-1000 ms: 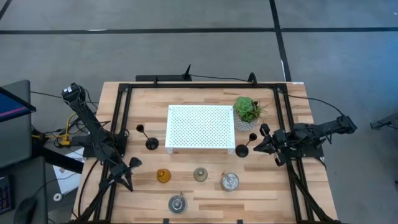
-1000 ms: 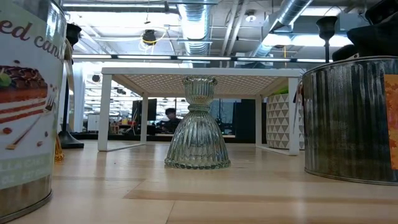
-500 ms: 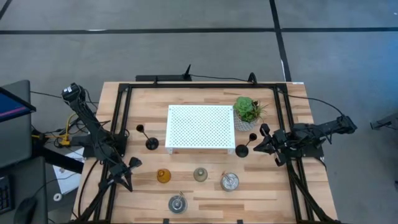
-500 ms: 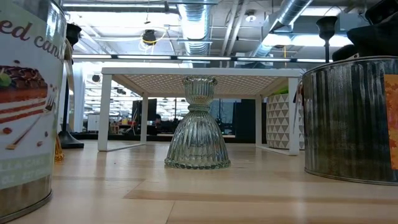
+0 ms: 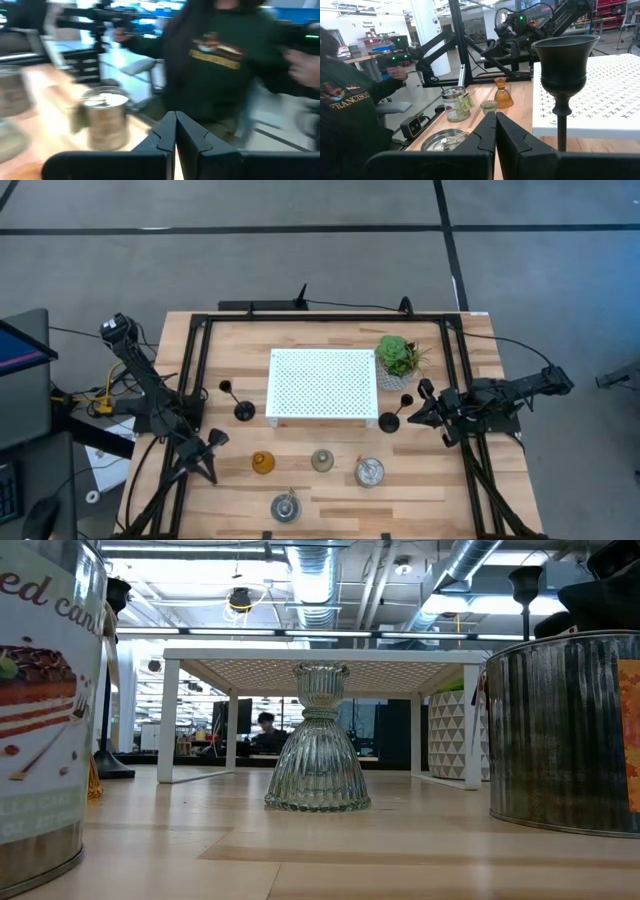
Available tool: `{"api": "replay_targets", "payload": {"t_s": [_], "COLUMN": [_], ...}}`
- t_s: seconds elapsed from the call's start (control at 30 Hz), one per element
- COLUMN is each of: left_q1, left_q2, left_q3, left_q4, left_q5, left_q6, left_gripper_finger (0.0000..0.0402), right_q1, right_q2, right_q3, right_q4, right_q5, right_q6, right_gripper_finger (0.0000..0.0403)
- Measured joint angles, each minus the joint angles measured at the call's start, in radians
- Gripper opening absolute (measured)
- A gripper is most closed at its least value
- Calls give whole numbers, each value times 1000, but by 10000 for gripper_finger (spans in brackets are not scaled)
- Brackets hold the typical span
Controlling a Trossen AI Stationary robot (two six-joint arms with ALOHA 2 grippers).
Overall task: Pick & Place candle stick holders
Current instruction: Put the right black candle holder on the shelf
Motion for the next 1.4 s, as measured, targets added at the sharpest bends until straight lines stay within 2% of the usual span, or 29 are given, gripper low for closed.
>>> {"api": "replay_targets", "payload": {"t_s": [0.07,0.27,0.33,0.5,0.7,0.8,1.07,1.23,1.4], "left_q1": [0,9,14,-4,-58,-106,-313,-347,-347], "left_q2": [0,0,0,31,102,123,128,128,128], "left_q3": [0,0,0,0,5,39,80,80,80], "left_q4": [0,1,1,2,1,4,2,6,7], "left_q5": [-144,-671,-777,-802,-884,-943,-1100,-1104,-1227], "left_q6": [0,-7,-47,-176,-219,-184,43,-5,-53], "left_gripper_finger": [8,8,8,6,4,4,4,5,5], "right_q1": [0,0,0,0,0,0,0,0,-1], "right_q2": [0,0,0,0,0,0,0,0,0], "right_q3": [0,0,0,0,0,0,0,0,0], "right_q4": [0,0,0,0,0,-1,-1,-1,9], "right_q5": [0,0,0,0,0,0,0,0,79], "right_q6": [0,0,0,48,68,70,64,63,65], "right_gripper_finger": [0,0,0,0,0,0,0,0,0]}}
